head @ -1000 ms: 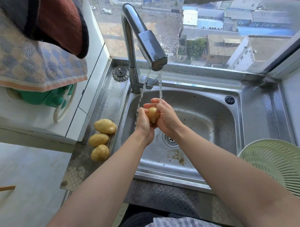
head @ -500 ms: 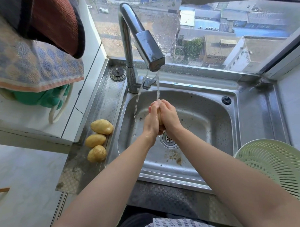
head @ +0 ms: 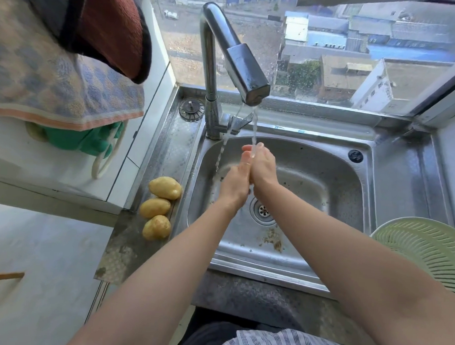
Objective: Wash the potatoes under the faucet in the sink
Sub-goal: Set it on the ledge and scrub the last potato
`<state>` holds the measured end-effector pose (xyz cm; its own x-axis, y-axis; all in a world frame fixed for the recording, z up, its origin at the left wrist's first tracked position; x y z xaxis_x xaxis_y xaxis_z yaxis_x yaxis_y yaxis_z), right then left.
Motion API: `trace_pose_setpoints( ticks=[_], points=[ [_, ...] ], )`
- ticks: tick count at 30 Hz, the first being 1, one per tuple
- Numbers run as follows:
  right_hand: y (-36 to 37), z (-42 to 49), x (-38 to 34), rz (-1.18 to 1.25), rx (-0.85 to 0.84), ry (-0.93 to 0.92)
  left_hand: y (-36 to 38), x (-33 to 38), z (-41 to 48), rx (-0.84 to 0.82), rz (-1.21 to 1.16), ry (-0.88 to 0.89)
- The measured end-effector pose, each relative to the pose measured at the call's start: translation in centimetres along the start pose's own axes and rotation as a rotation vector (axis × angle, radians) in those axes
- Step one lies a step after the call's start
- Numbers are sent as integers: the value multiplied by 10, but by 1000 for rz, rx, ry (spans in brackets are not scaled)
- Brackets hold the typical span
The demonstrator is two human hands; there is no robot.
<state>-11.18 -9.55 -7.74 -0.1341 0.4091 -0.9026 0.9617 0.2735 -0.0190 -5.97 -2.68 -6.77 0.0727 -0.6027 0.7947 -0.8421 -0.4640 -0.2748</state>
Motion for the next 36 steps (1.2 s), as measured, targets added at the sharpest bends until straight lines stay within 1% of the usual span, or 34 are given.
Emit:
trace_pose_setpoints(
  ticks=[1,2,3,5,6,9,12,14,15,17,18,19,20,22,23,24,25,27,29,30,31,32,34,36],
  points=[
    [0,-1,1,17,-33,3,2,-1,1,-20,-35,-35],
    [3,-4,1,31,-97,-1,-1,-4,3,6,-78,-79],
    [5,-6,1,31,-174,-13,-8,-9,6,66,-108,-122],
    [8,-10,-3,-33,-293,-65,-21,-20,13,181,-76,-180],
    [8,-8,-4,-91,-306,-94,-26,-23,15,205,-34,-194],
    [6,2,-3,-269,-194,-124,-29,-19,9,237,165,-175],
    [11,4,-5,-315,-106,-143,-33,-14,5,323,261,-86],
    [11,5,-1,-244,-26,-90,-38,-10,6,370,244,39],
    [10,5,4,-172,35,-14,-39,-8,5,348,215,114],
    [6,6,15,-63,122,127,-35,-4,1,243,196,242],
    [7,5,16,-66,102,156,-34,-5,1,201,200,272],
    [10,4,16,-80,44,163,-36,-8,3,193,182,265],
    [13,2,15,-93,-41,164,-40,-10,6,217,142,230],
    [19,-8,15,-118,-249,190,-50,-18,12,316,81,94],
    [19,-12,18,-149,-330,207,-55,-22,15,360,71,40],
    [16,-15,20,-202,-372,215,-56,-22,15,371,54,19],
    [11,-15,23,-261,-374,220,-53,-21,16,341,17,23],
    [3,-12,29,-327,-298,235,-39,-18,17,179,-125,36],
    [0,-13,32,-297,-208,259,-26,-18,17,37,-234,14],
    [3,-13,32,-261,-189,275,-25,-20,18,26,-223,4],
    [6,-14,34,-222,-203,301,-28,-23,20,56,-176,-3],
    [11,-17,37,-178,-248,334,-36,-26,22,114,-107,0],
    [23,-24,44,-122,-403,381,-57,-33,25,226,41,7],
    [34,-28,48,-173,-524,341,-80,-39,24,299,171,22]
  ],
)
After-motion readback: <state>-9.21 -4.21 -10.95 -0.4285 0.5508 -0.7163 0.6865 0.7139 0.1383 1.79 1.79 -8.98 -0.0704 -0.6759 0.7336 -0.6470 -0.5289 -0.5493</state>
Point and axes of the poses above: each hand's wrist, its own z-axis towards the middle knuckle, its own y-axis out of the palm, x = y × z, the point moved 6 cm from there along z, towards the middle knuckle, and after that the axes turned 4 degrees about -y, right-handed, at the moved point
